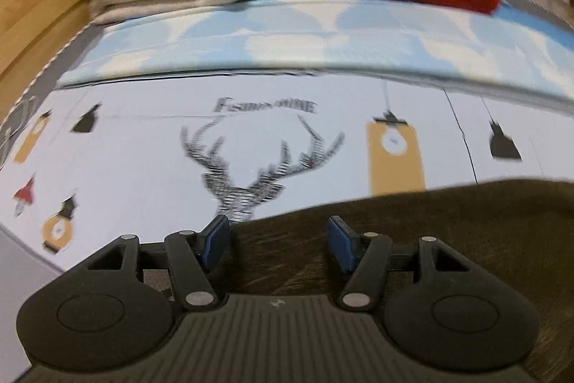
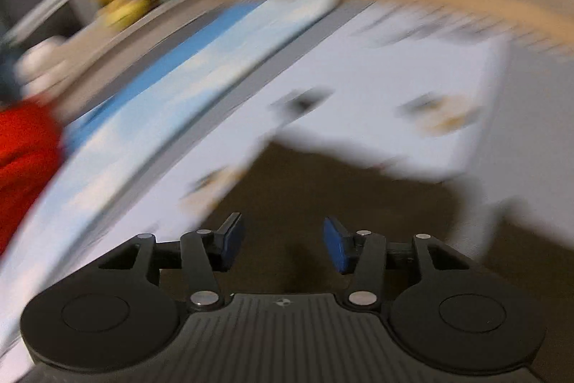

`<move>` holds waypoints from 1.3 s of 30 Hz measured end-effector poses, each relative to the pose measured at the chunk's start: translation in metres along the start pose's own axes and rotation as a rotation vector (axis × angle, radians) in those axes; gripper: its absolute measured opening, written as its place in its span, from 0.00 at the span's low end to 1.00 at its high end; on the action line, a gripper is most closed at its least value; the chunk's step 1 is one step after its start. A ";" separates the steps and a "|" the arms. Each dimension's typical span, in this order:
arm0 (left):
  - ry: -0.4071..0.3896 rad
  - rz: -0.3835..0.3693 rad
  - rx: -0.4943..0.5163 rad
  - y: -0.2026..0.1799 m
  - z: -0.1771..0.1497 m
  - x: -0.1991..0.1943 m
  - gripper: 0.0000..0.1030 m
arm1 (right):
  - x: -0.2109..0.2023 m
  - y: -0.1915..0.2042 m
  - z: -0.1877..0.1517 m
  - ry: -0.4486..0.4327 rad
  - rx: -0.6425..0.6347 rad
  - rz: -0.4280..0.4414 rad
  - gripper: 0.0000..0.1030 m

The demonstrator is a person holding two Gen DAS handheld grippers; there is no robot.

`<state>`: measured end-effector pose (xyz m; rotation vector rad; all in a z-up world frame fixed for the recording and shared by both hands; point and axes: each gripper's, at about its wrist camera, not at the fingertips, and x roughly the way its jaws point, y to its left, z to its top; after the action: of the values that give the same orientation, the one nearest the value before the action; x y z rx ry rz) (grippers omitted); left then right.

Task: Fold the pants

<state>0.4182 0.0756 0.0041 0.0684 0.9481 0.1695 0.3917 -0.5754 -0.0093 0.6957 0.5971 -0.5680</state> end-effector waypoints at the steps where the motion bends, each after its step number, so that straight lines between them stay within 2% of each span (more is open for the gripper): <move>1: -0.007 0.005 -0.006 0.003 0.001 -0.004 0.64 | 0.014 0.009 -0.004 0.050 0.008 0.049 0.50; 3: -0.025 0.027 0.003 0.008 0.001 -0.013 0.64 | 0.037 0.025 -0.010 0.097 0.019 0.069 0.50; 8: -0.039 0.075 0.030 0.025 -0.004 -0.020 0.66 | 0.077 0.057 -0.019 0.134 0.014 0.013 0.57; 11: -0.024 0.086 0.004 0.043 -0.006 -0.015 0.66 | 0.085 0.083 -0.024 0.098 -0.073 -0.055 0.65; 13: -0.016 0.109 -0.005 0.053 -0.007 -0.010 0.66 | 0.091 0.098 -0.026 0.106 -0.158 -0.113 0.65; 15: -0.011 0.126 -0.014 0.060 -0.008 -0.007 0.66 | 0.097 0.106 -0.029 0.083 -0.267 -0.194 0.41; 16: -0.009 0.130 -0.018 0.063 -0.008 -0.005 0.66 | 0.098 0.110 -0.031 0.056 -0.312 -0.231 0.14; 17: -0.008 0.132 -0.021 0.065 -0.008 -0.004 0.66 | 0.098 0.109 -0.031 0.034 -0.313 -0.237 0.07; 19: -0.011 0.128 -0.018 0.066 -0.008 -0.003 0.66 | 0.091 0.095 -0.022 -0.030 -0.175 -0.202 0.06; 20: -0.013 0.126 -0.013 0.066 -0.008 -0.003 0.66 | 0.087 0.087 -0.018 -0.092 -0.102 -0.152 0.06; 21: -0.017 0.121 -0.007 0.066 -0.008 -0.003 0.66 | 0.085 0.082 -0.014 -0.136 -0.084 -0.111 0.06; 22: -0.018 0.117 -0.007 0.066 -0.008 -0.003 0.66 | 0.087 0.079 -0.011 -0.141 -0.086 -0.096 0.08; 24: -0.014 0.104 -0.025 0.069 -0.006 -0.002 0.66 | 0.094 0.068 -0.008 -0.082 -0.060 -0.104 0.19; 26: 0.005 0.079 -0.055 0.073 -0.004 0.000 0.69 | 0.088 0.051 -0.005 -0.059 -0.025 -0.075 0.33; 28: 0.045 0.031 -0.083 0.077 -0.004 0.003 0.78 | 0.077 0.043 -0.002 -0.069 -0.049 -0.084 0.40; 31: 0.091 -0.015 -0.118 0.084 -0.007 0.007 0.79 | 0.056 0.026 0.007 -0.106 -0.054 -0.148 0.41; 32: 0.109 -0.030 -0.131 0.087 -0.008 0.009 0.82 | 0.048 0.018 0.010 -0.109 -0.039 -0.154 0.41; 36: 0.206 -0.092 -0.172 0.091 -0.022 0.033 0.83 | 0.018 -0.011 0.020 -0.112 0.001 -0.181 0.41; 37: 0.210 -0.089 -0.171 0.091 -0.027 0.040 0.76 | 0.012 -0.016 0.021 -0.110 0.003 -0.180 0.41; 38: 0.192 -0.081 -0.154 0.093 -0.032 0.046 0.55 | 0.004 -0.022 0.021 -0.105 0.004 -0.173 0.41; 39: 0.168 -0.090 -0.146 0.095 -0.035 0.049 0.53 | -0.005 -0.026 0.021 -0.099 0.004 -0.163 0.41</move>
<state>0.4069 0.1771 -0.0434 -0.1246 1.1015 0.1621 0.3776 -0.6054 -0.0040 0.6223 0.5635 -0.7505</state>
